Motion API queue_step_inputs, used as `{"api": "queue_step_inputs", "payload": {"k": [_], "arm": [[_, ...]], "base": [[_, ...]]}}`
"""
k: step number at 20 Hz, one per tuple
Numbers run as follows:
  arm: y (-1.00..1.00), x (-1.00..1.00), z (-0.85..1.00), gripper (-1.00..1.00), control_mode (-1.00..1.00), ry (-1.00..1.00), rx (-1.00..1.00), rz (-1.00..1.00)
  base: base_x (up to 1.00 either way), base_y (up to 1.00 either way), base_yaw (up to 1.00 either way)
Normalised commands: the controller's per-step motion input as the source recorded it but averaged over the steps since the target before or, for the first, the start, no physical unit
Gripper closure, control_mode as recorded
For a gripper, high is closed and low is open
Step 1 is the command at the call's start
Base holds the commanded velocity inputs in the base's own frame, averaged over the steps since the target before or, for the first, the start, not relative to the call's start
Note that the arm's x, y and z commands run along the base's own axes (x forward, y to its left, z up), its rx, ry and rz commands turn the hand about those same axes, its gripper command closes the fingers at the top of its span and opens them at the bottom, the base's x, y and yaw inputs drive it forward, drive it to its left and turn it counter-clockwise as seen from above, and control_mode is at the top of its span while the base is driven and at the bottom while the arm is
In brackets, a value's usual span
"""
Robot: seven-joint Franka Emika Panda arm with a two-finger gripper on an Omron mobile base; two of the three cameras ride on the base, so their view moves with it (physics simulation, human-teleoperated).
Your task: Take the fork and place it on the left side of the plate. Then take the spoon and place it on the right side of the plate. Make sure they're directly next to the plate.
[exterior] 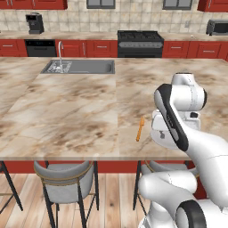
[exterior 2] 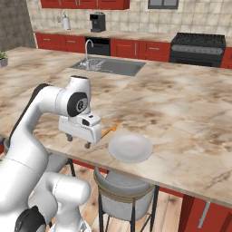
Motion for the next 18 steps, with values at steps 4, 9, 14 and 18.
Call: {"api": "queue_step_inputs", "payload": {"k": [4, 9, 14, 18], "arm": [[0.00, 0.00, 0.00, -1.00, -1.00, 0.00, 0.00, 0.00], [0.00, 0.00, 0.00, -1.00, 1.00, 0.00, 0.00, 0.00], [0.00, 0.00, 0.00, -1.00, 1.00, 0.00, 0.00, 0.00], [0.00, 0.00, 0.00, -1.00, 1.00, 0.00, 0.00, 0.00]], "base": [[0.00, 0.00, 0.00], [0.00, 0.00, 0.00], [0.00, 0.00, 0.00], [-0.79, -0.08, -0.03]]}}
